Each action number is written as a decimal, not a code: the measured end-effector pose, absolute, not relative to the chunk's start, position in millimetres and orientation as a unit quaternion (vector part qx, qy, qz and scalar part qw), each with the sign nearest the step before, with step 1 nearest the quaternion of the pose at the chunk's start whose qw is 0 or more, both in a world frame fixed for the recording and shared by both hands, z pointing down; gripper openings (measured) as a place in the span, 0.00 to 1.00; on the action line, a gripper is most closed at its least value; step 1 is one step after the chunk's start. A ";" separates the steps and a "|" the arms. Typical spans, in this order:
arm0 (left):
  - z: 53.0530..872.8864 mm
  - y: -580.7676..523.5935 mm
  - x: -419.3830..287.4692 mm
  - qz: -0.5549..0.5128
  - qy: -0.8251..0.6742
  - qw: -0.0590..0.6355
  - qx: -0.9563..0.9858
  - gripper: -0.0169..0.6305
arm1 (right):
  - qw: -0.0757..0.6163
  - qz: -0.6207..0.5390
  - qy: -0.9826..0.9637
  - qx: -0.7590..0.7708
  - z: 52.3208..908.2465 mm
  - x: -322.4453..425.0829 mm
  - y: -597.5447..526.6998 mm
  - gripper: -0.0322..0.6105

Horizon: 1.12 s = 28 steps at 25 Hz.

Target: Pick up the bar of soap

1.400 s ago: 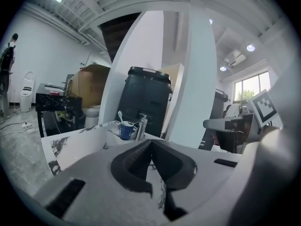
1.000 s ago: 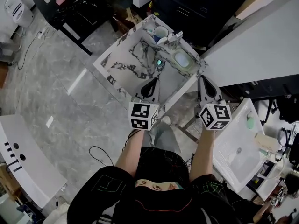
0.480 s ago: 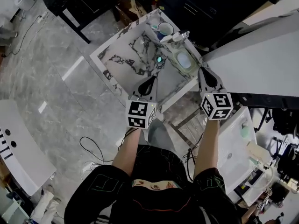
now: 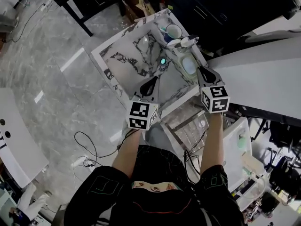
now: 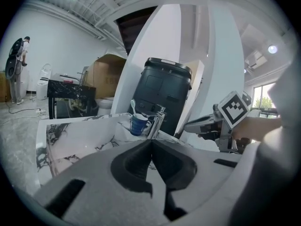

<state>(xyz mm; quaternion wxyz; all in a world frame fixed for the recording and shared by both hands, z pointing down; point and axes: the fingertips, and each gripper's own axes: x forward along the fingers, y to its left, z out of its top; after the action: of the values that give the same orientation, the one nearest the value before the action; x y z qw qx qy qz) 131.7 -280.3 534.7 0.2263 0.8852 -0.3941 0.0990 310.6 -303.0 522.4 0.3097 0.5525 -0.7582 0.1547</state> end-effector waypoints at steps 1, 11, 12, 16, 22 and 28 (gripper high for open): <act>535.3 -282.4 131.7 0.098 -0.396 0.228 0.884 0.04 | 0.319 0.160 -0.758 0.546 528.2 311.0 -305.9 0.12; 551.3 -299.0 125.7 0.096 -0.418 0.251 0.868 0.04 | 0.410 0.208 -0.752 0.473 585.4 310.7 -329.0 0.30; 553.0 -299.9 124.8 0.096 -0.419 0.252 0.867 0.04 | 0.419 0.211 -0.750 0.467 590.5 311.5 -330.1 0.31; 558.5 -304.2 119.4 0.096 -0.427 0.259 0.861 0.04 | 0.458 0.220 -0.742 0.437 611.2 313.5 -331.3 0.36; 565.1 -309.0 114.4 0.095 -0.434 0.266 0.855 0.04 | 0.494 0.236 -0.729 0.412 638.4 315.9 -332.1 0.39; 569.2 -314.7 111.9 0.095 -0.437 0.271 0.852 0.04 | 0.494 0.270 -0.725 0.396 647.8 314.4 -336.1 0.46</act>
<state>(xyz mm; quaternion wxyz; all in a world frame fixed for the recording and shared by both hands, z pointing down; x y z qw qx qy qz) 111.9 -314.7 569.2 0.2706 0.8523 -0.4375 0.0949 314.4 -336.1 647.8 0.4943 0.3959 -0.7253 0.2700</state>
